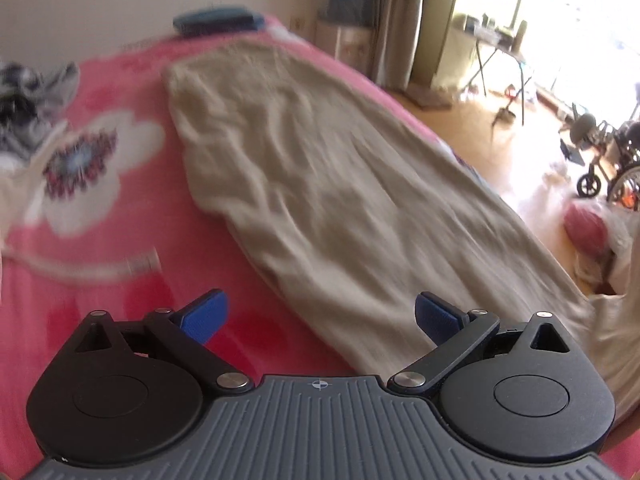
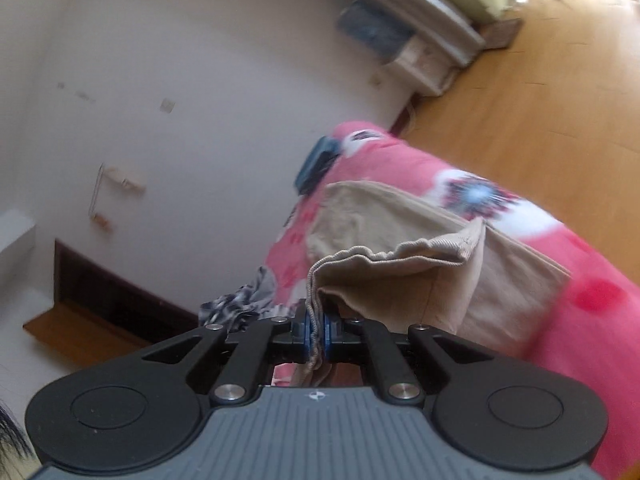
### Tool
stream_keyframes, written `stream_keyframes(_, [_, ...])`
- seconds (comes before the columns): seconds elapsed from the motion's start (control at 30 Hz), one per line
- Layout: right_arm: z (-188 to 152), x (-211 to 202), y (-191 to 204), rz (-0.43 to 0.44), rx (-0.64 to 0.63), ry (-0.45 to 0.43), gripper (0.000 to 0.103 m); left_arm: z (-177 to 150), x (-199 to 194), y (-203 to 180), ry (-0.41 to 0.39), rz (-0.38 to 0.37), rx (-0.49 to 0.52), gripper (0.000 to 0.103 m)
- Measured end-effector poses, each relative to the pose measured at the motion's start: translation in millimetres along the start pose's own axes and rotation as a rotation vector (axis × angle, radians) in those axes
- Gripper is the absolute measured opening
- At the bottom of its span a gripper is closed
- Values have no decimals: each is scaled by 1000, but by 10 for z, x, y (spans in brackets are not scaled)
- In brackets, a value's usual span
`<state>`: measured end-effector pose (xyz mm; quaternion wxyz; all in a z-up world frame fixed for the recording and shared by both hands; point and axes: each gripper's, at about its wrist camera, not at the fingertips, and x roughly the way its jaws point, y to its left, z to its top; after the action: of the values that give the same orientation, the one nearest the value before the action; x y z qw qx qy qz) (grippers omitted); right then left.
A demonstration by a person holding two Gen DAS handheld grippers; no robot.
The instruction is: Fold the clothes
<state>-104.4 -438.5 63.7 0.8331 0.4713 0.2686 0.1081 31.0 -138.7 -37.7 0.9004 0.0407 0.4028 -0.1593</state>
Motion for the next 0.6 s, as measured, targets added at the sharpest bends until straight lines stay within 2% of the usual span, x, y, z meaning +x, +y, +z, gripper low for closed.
stream_keyframes(0.1, [224,473,169,13,-39,41,6,75,105,177,-47,-1,-17,97])
stream_keyframes(0.27, [461,1138,367,30,-84,86,6,132,172,474,-172,-60,-87,95])
stream_keyframes(0.4, [651,1660,545,44,-137,98,6,222,247,667,-233,-110,-130,78])
stream_keyframes(0.47, [752,1918,634,51,-164,99,6,277,309,755,-246,-116,-141,65])
stream_keyframes(0.5, [802,2051,684,55,-183,98,6,306,346,803,-245,-114,-145,54])
stream_keyframes(0.57, [893,2309,783,65,-215,97,6,366,427,916,-236,-112,-165,42])
stream_keyframes(0.6, [938,2440,831,67,-229,96,6,388,461,982,-229,-114,-184,27])
